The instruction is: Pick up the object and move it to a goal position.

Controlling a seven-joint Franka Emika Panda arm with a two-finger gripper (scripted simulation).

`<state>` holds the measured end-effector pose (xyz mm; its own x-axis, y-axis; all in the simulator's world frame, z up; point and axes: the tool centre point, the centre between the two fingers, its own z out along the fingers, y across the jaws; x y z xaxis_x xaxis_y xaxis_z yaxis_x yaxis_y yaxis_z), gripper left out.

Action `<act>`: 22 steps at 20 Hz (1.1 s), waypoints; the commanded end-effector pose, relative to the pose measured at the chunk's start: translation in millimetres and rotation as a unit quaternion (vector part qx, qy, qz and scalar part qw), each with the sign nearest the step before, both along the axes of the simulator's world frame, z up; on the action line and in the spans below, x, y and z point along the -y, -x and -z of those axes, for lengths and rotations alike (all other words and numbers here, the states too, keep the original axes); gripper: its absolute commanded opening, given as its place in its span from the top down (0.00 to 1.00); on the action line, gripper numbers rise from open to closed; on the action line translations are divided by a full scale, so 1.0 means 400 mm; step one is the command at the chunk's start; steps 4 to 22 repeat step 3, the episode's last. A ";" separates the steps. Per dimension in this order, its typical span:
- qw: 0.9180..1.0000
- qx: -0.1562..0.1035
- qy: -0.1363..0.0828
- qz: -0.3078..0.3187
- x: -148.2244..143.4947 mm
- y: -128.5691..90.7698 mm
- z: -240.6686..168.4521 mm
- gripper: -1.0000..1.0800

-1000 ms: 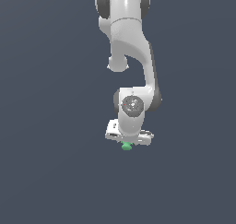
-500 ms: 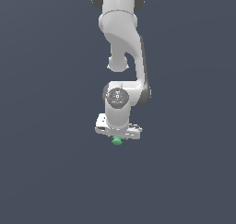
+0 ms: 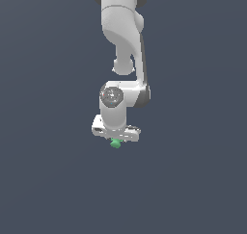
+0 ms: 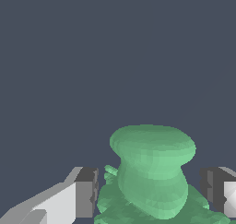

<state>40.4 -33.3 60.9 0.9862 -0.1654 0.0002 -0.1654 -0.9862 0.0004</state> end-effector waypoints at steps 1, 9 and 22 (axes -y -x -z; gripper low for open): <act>1.000 0.000 0.000 -0.001 0.000 0.000 0.000 1.00; 1.000 0.000 0.000 -0.001 -0.002 -0.002 0.000 1.00; 1.000 0.000 0.000 -0.001 -0.002 -0.002 0.000 1.00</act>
